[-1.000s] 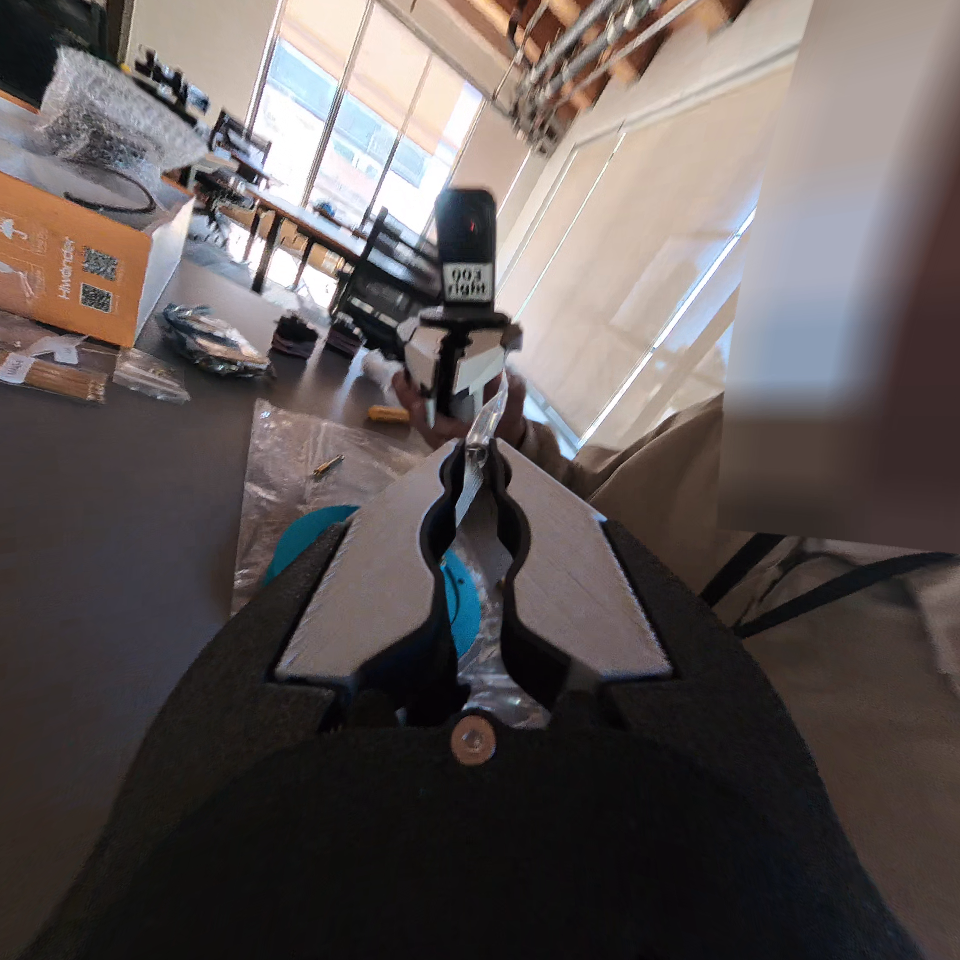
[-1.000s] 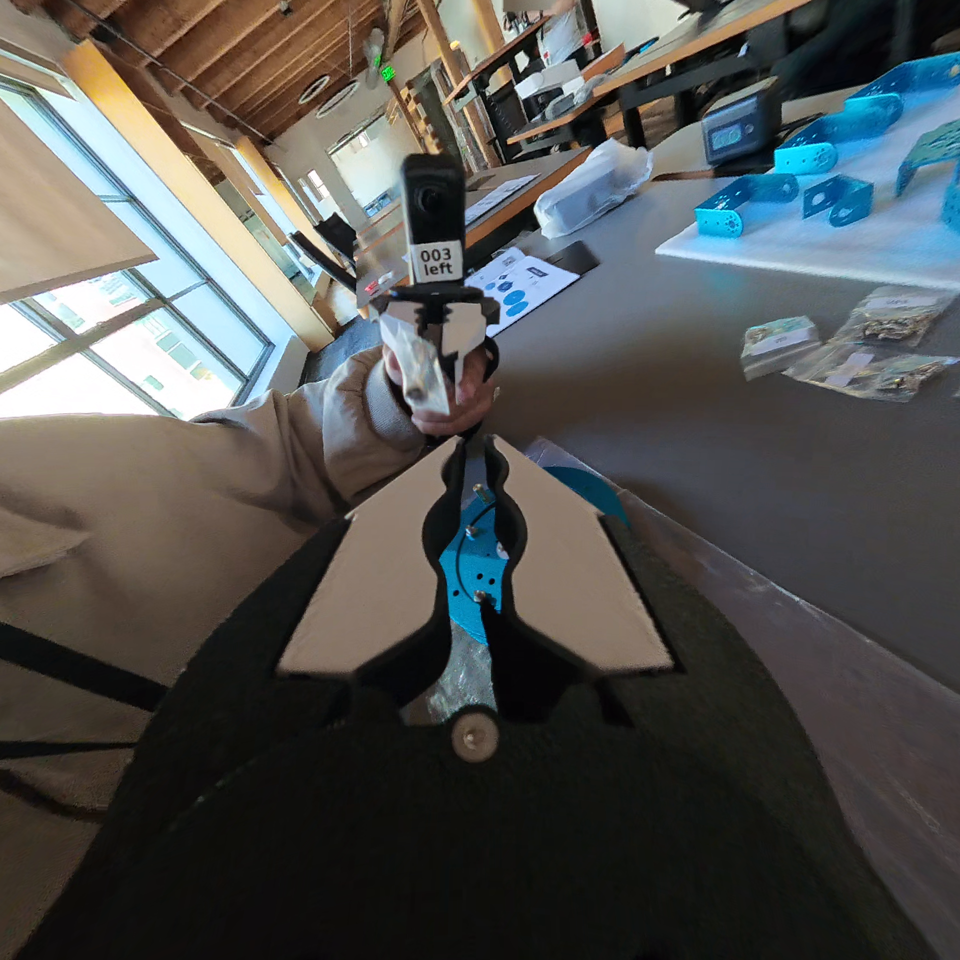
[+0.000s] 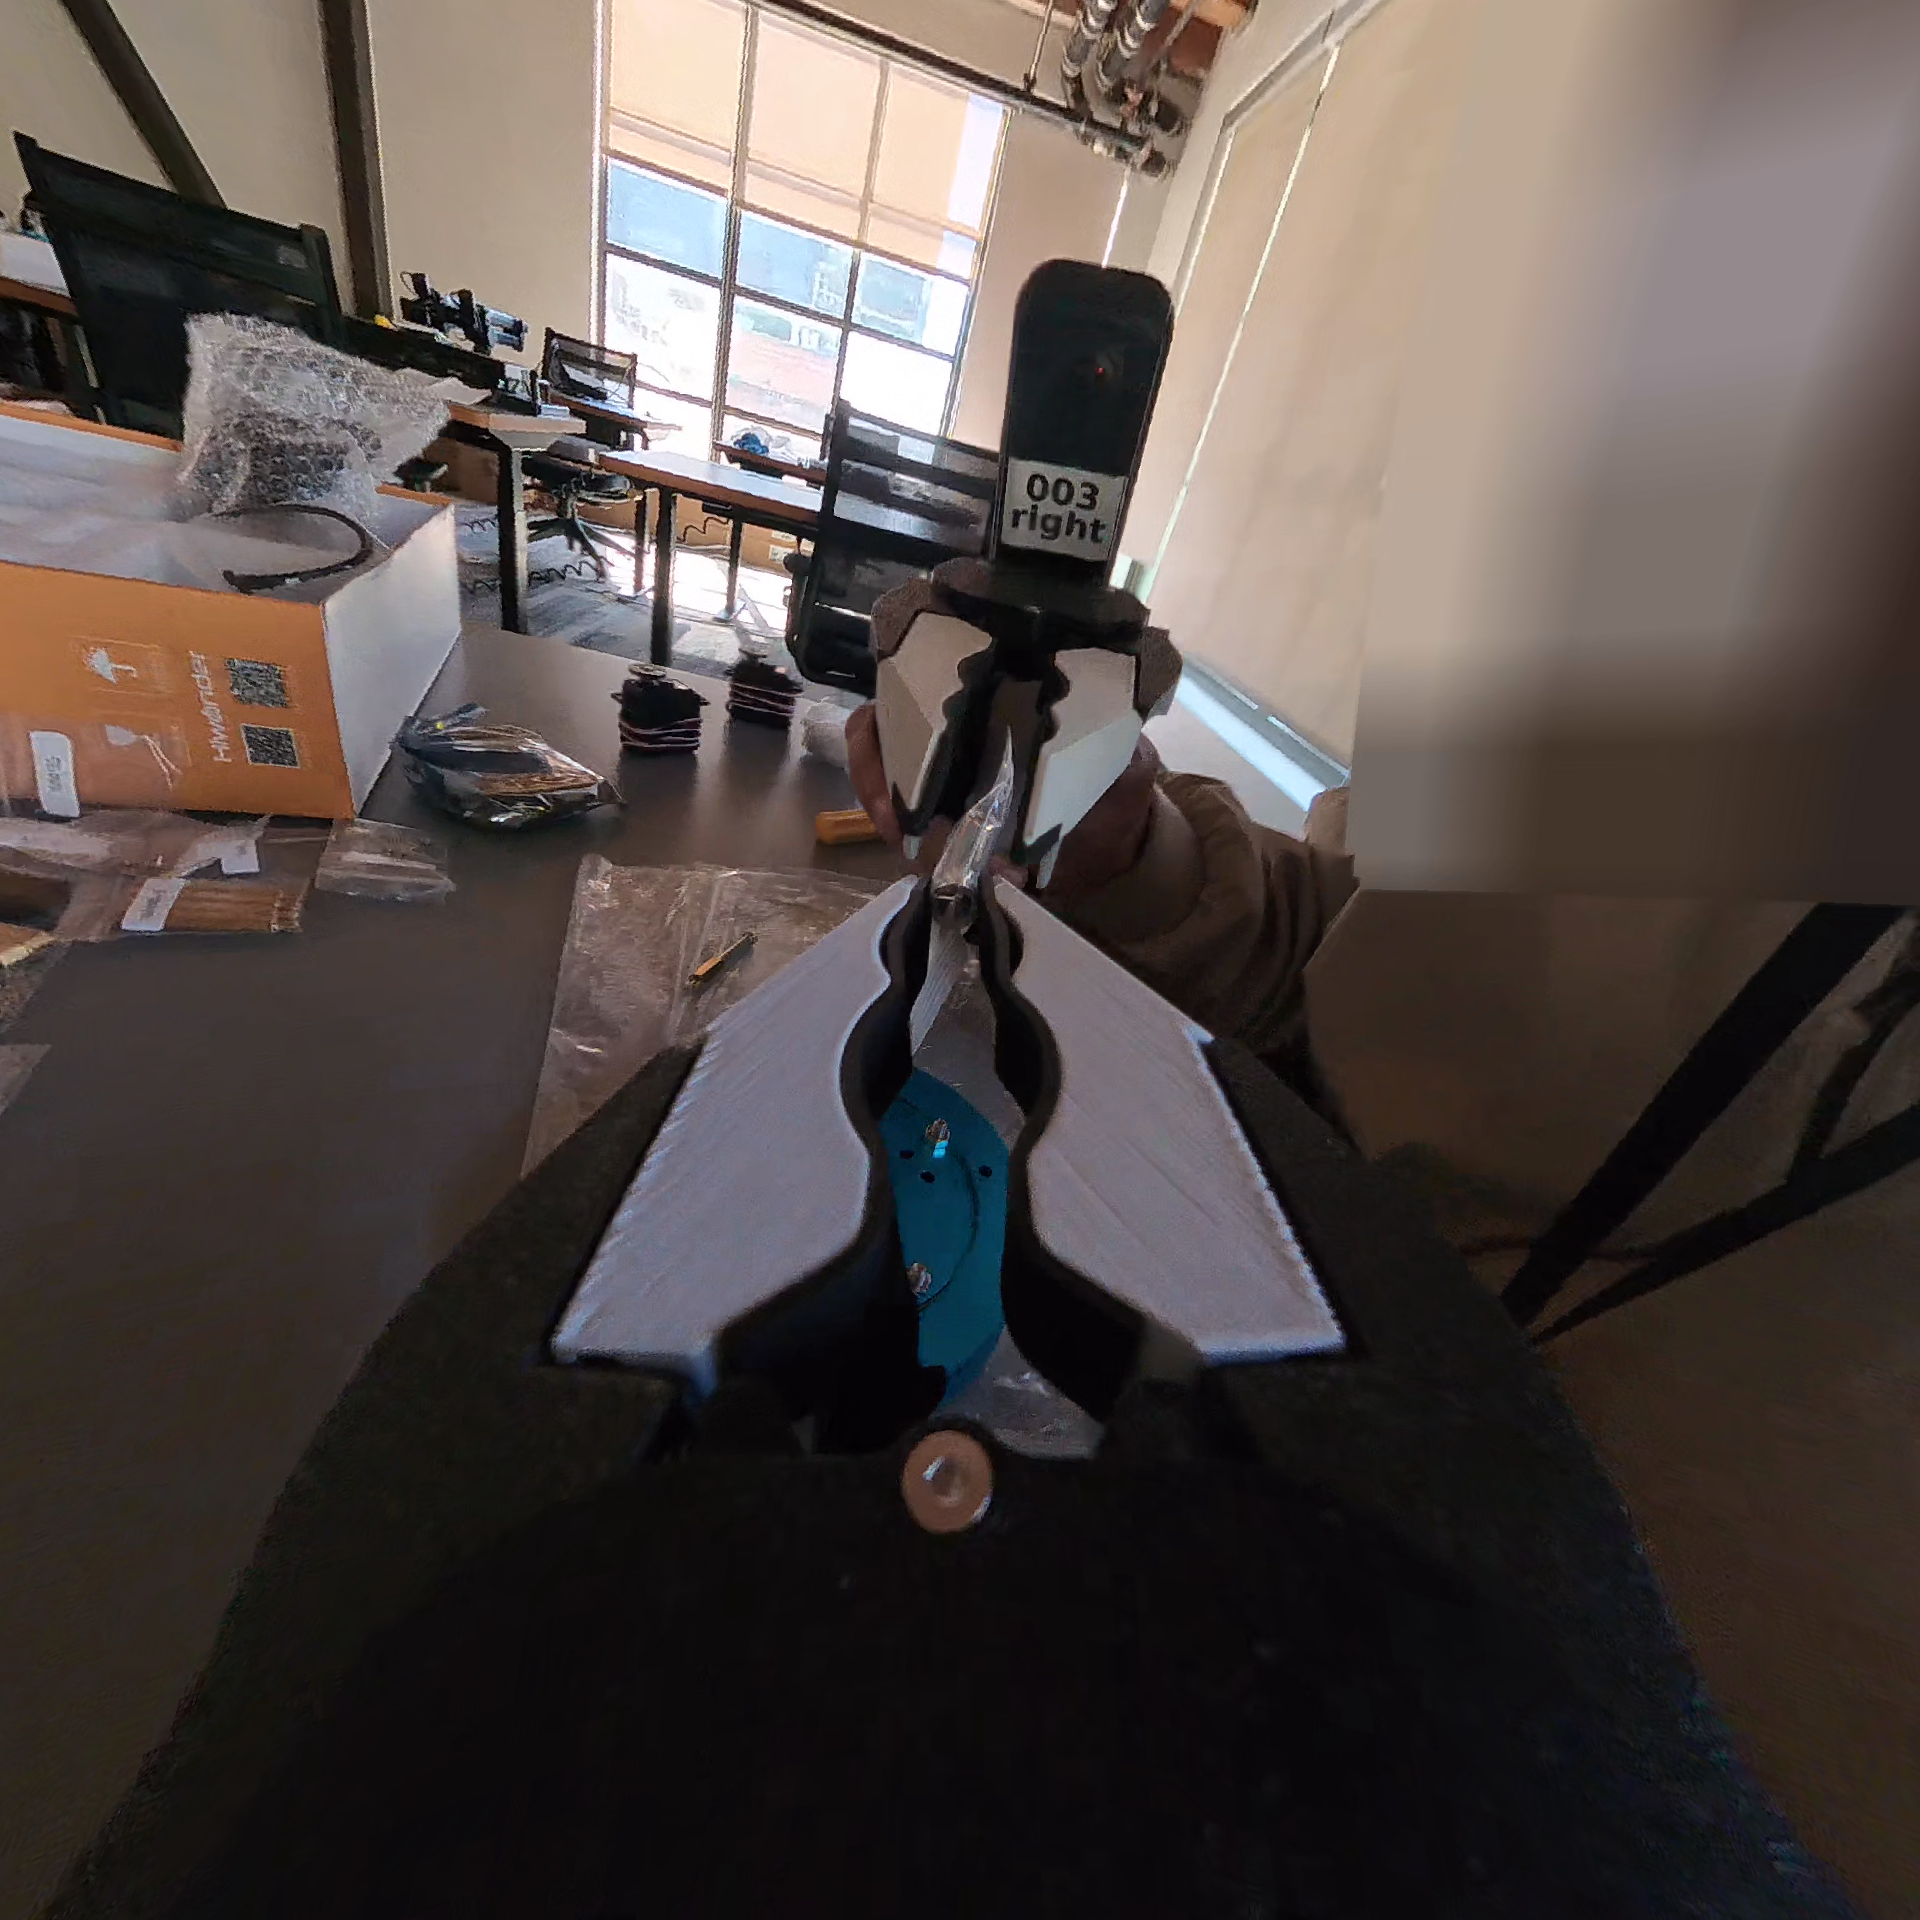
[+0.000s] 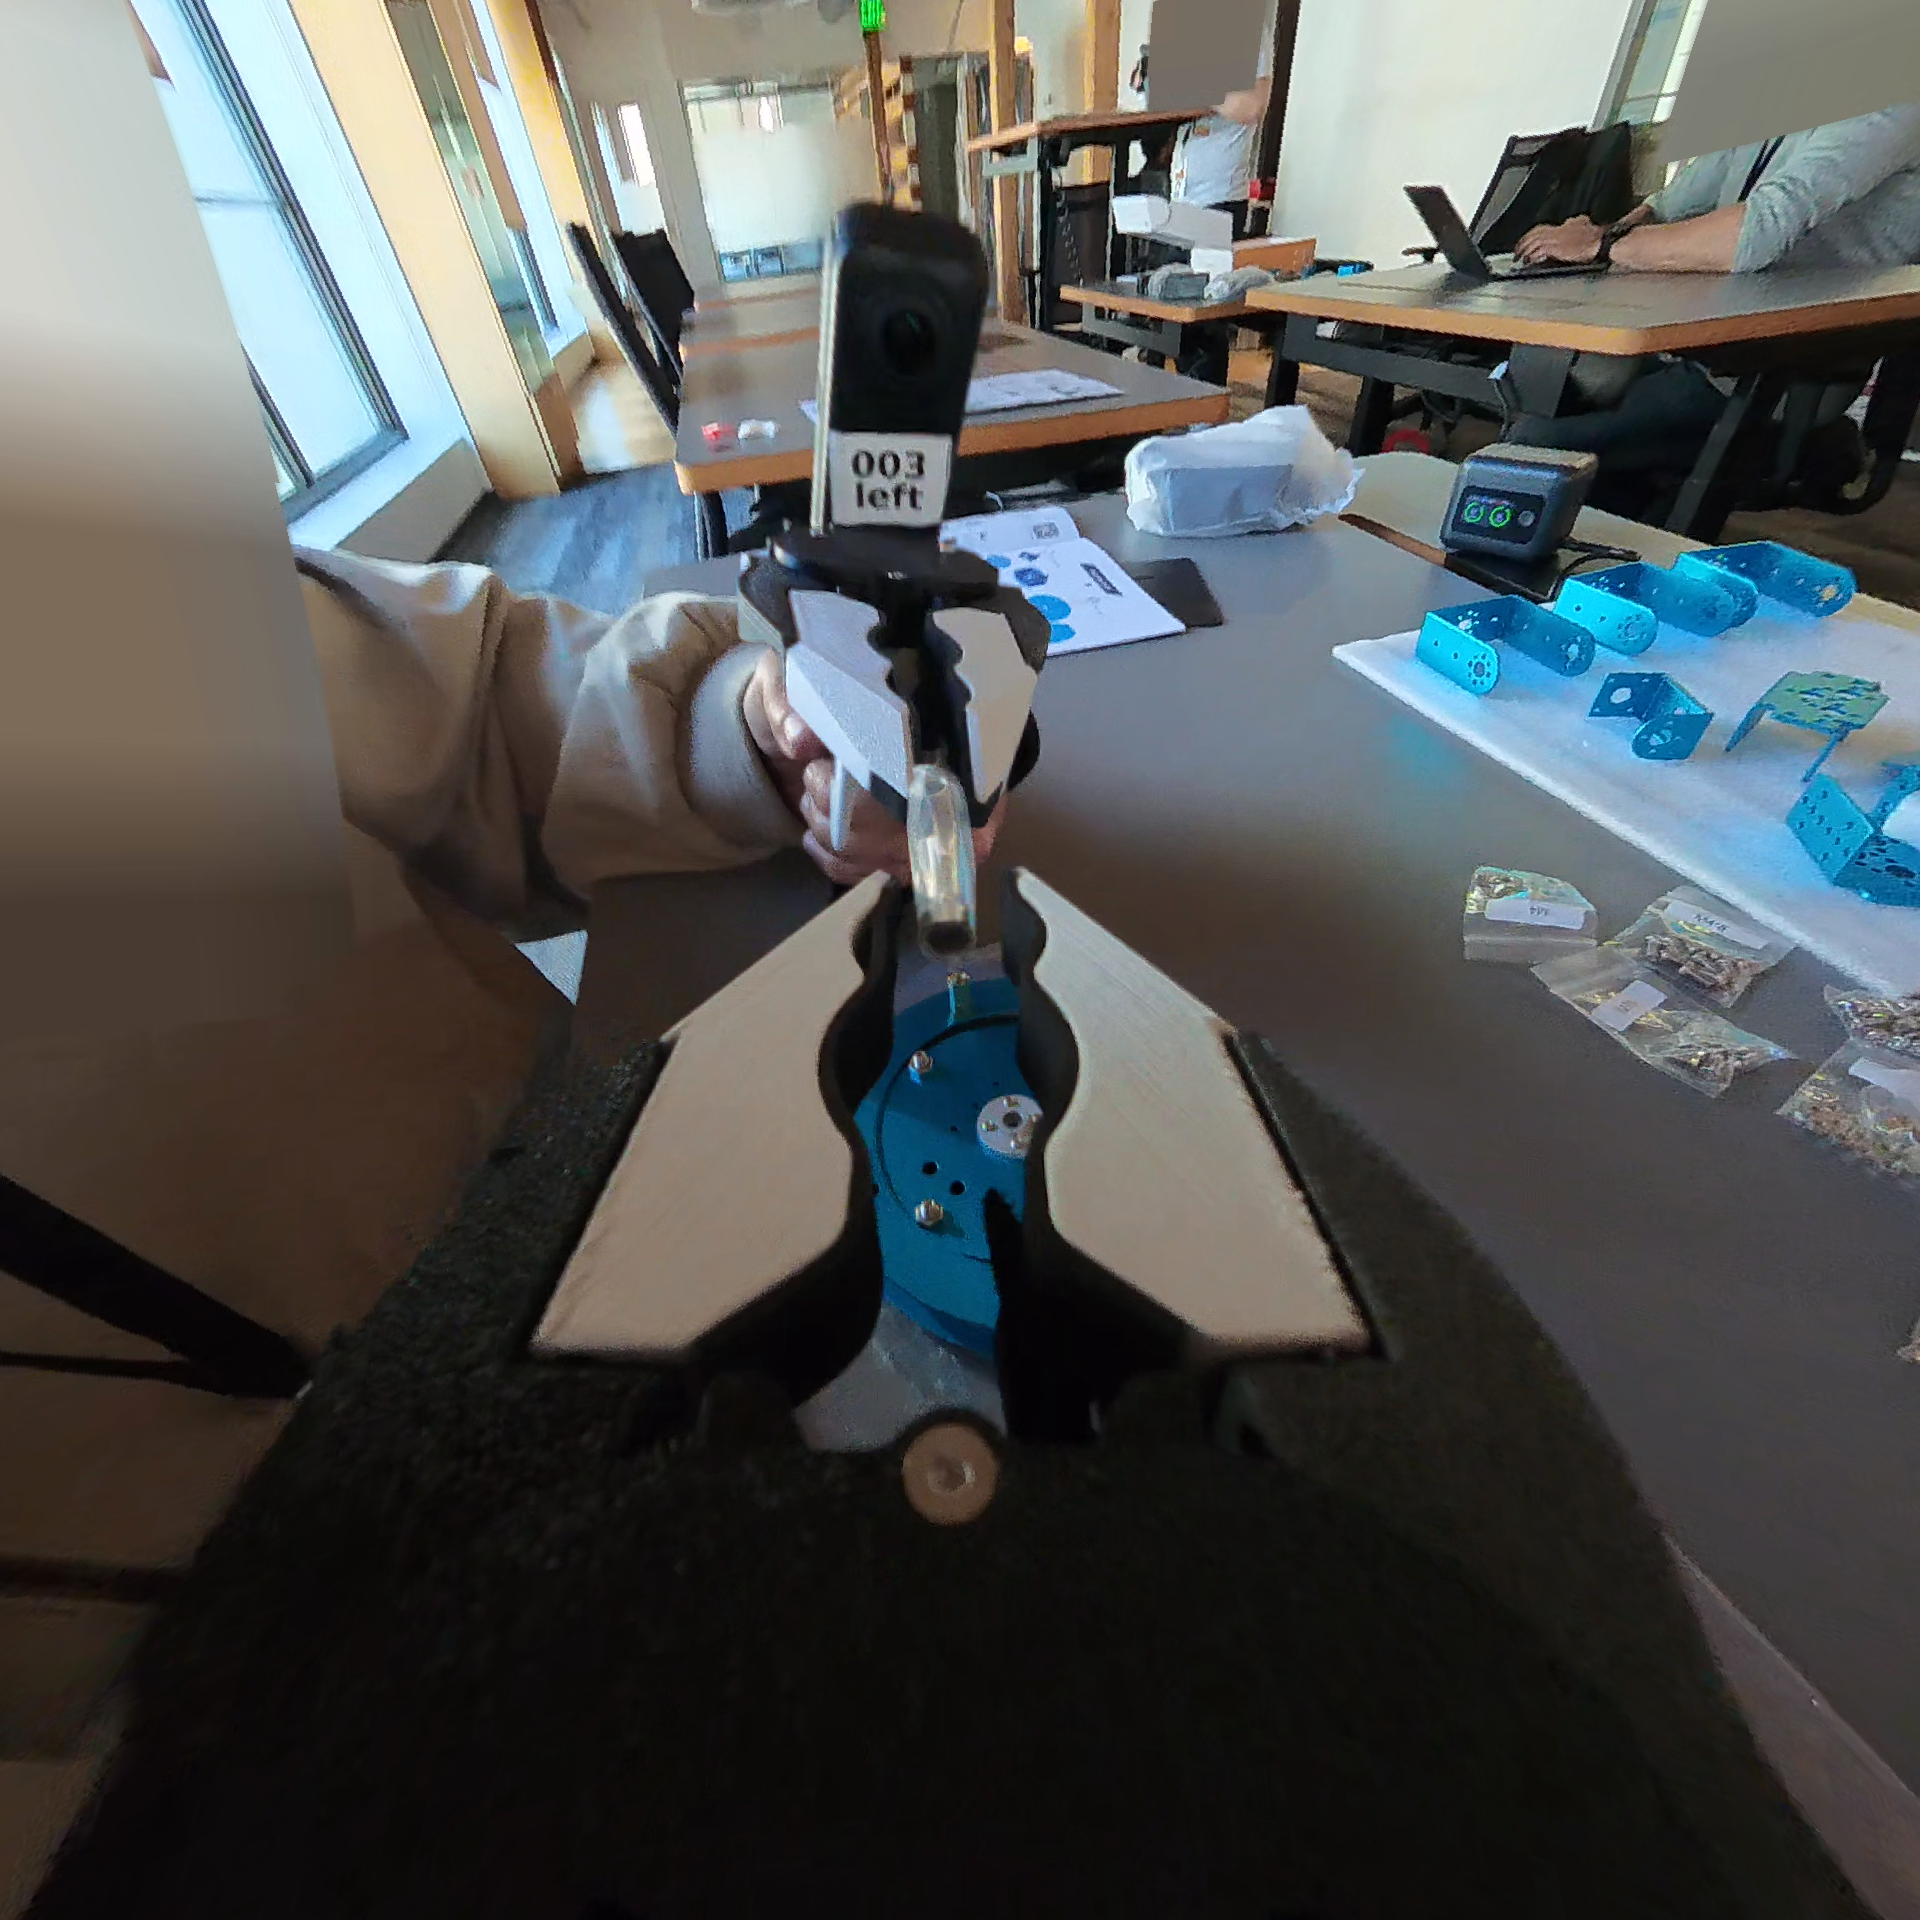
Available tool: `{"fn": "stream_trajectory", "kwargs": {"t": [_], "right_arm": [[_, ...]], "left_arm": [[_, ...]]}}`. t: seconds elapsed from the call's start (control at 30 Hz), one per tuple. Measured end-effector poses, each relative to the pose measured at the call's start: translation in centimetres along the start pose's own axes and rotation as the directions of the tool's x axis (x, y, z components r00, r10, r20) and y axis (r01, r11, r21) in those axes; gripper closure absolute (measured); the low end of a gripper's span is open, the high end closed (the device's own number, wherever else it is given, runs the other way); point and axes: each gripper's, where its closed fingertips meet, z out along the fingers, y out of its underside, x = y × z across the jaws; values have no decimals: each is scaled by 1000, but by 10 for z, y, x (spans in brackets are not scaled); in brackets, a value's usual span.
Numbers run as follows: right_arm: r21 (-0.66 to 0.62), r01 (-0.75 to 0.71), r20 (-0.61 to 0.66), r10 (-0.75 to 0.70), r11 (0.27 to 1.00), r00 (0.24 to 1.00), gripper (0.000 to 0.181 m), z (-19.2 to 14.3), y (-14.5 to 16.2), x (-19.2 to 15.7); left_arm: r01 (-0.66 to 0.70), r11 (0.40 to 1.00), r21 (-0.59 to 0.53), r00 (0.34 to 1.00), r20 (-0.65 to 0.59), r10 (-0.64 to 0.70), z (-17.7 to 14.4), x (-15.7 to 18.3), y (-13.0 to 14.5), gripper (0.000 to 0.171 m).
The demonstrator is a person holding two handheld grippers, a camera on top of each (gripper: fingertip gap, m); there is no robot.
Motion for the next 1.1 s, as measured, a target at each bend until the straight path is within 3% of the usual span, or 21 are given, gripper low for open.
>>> {"fn": "stream_trajectory", "kwargs": {"t": [0.07, 0.23, 0.43, 0.63, 0.83, 0.97, 1.1], "right_arm": [[-39, 26, 9, -26, 999, 1000, 171, 3, 7, -3], [-96, 60, -13, -62, 994, 998, 172, 6, 16, -1], [-219, -22, 13, 25, 975, 1000, 172, 17, 40, -3], [-191, 10, 2, -10, 982, 1000, 171, 17, 35, -4], [-83, 163, -2, -164, 983, 986, 157, 9, 14, -15], [-100, 175, -14, -177, 980, 984, 159, 11, 17, -14], [-103, 205, -26, -209, 973, 978, 176, 10, 16, -15]], "left_arm": [[-43, 999, -13, 999, 11, 44, 1, 3, 1, 164], [-97, 994, -45, 994, 37, 99, 1, 2, 5, 165], [-82, 995, -56, 996, 35, 84, 10, 4, 10, 164], [-195, 978, -69, 978, 57, 199, 9, 8, 7, 164], [-271, 960, -68, 959, 66, 276, 6, 10, 6, 164], [-264, 962, -68, 962, 60, 268, 8, 11, 8, 164], [-268, 961, -72, 961, 51, 272, 11, 14, 10, 164]]}}
